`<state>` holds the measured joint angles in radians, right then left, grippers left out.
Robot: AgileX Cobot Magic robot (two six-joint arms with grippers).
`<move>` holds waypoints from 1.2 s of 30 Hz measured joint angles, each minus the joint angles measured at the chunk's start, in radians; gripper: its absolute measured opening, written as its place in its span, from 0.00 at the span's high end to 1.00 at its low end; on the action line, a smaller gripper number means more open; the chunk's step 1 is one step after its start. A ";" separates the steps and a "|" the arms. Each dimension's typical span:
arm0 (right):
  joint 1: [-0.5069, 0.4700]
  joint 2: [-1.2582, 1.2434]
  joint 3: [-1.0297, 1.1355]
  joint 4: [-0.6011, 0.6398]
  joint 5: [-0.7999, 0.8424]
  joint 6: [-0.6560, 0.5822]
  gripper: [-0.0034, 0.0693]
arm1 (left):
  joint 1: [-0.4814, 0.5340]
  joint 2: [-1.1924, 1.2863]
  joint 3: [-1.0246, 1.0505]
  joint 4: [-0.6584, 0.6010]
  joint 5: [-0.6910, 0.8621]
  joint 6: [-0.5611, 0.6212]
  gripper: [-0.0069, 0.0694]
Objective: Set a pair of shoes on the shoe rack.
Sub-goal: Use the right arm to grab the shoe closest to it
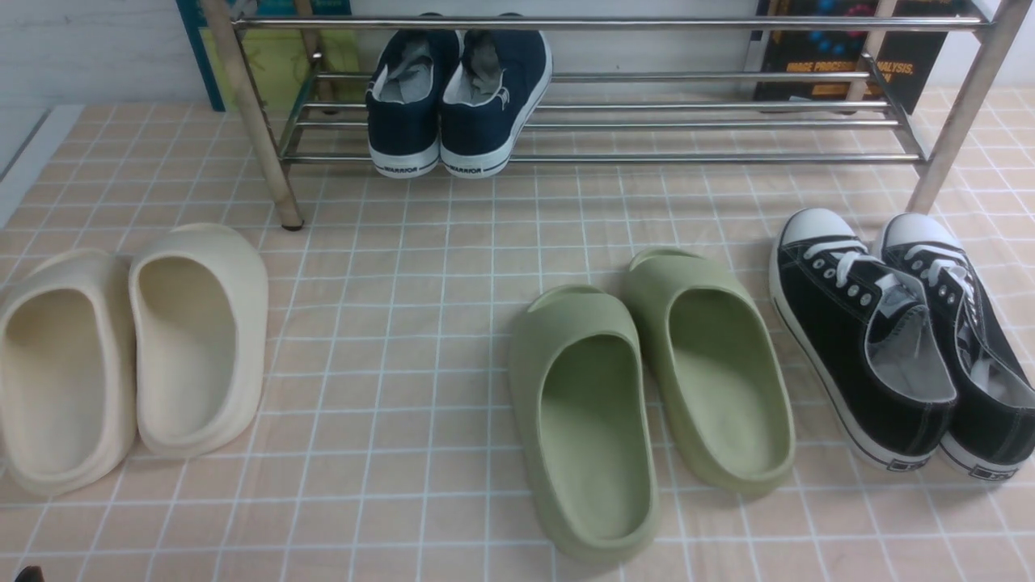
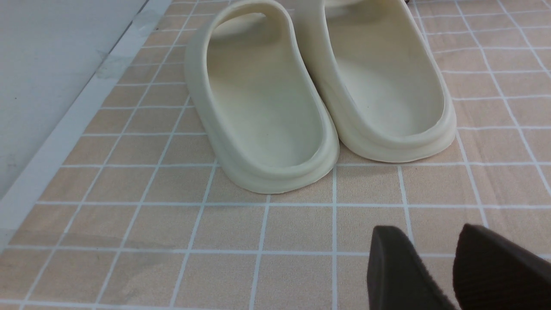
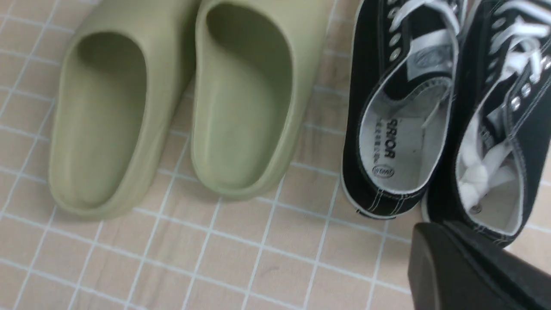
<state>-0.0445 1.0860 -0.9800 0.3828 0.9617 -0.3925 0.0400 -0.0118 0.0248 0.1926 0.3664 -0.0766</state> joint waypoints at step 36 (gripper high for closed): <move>0.270 0.670 -0.183 -0.370 -0.031 0.245 0.70 | 0.000 0.000 0.000 0.000 0.000 0.000 0.60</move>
<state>0.2257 1.7562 -1.1634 0.0130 0.9306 -0.1480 0.0400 -0.0118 0.0248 0.1929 0.3664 -0.0766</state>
